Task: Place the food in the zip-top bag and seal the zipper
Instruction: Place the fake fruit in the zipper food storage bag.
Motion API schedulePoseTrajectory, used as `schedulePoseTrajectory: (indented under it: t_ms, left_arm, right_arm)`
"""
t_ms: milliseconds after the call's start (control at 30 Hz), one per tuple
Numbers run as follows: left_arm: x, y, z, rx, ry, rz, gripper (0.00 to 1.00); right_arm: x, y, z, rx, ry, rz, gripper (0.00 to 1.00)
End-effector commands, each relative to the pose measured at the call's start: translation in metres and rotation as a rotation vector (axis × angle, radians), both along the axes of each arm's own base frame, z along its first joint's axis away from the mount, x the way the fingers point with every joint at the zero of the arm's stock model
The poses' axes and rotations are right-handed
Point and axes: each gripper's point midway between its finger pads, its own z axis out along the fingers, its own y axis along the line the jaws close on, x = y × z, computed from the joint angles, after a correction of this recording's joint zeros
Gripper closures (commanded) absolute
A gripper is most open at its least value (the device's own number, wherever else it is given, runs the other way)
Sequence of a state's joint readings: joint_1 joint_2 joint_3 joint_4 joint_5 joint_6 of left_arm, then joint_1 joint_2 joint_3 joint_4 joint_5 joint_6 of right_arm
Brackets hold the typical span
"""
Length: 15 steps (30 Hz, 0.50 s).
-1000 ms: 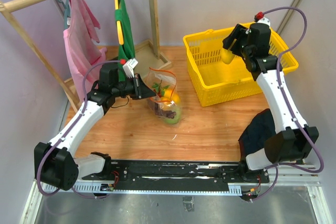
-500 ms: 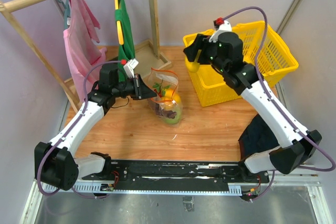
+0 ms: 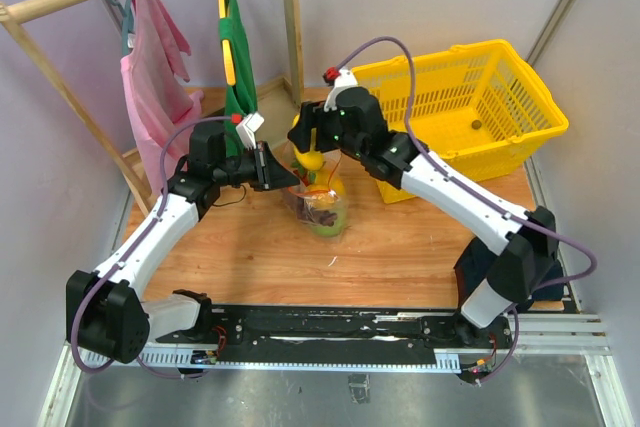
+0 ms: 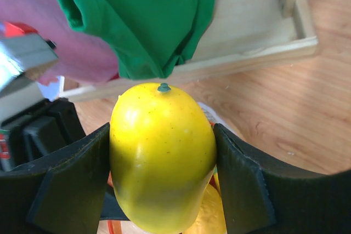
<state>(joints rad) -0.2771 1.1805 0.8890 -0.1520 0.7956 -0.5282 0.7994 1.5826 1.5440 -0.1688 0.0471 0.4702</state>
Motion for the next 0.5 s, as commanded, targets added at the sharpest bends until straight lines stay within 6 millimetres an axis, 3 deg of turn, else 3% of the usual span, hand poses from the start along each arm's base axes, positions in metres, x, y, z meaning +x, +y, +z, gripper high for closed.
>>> schedulePoseTrajectory:
  t_ms: [0,100,233,333,467]
  left_arm:
    - [-0.003,-0.001,0.015,-0.033,-0.059,-0.023,1.0]
    - [-0.002,0.0,0.014,-0.029,-0.059,-0.021,1.0]
    - [-0.002,0.0,0.012,-0.028,-0.054,-0.02,1.0]
    - [-0.002,0.0,0.012,-0.029,-0.052,-0.02,1.0]
    - [-0.001,-0.001,0.011,-0.029,-0.047,-0.019,1.0]
  right_arm:
    - [-0.006,0.021,-0.022,-0.019,0.024,0.05,0.99]
    - [-0.012,0.025,-0.042,-0.05,0.07,0.071,0.95]
    - [-0.019,0.015,-0.063,-0.109,0.117,0.036,0.84]
    - [-0.024,0.007,-0.074,-0.116,0.149,0.016,0.67]
    - [-0.03,0.012,-0.074,-0.102,0.176,0.045,0.42]
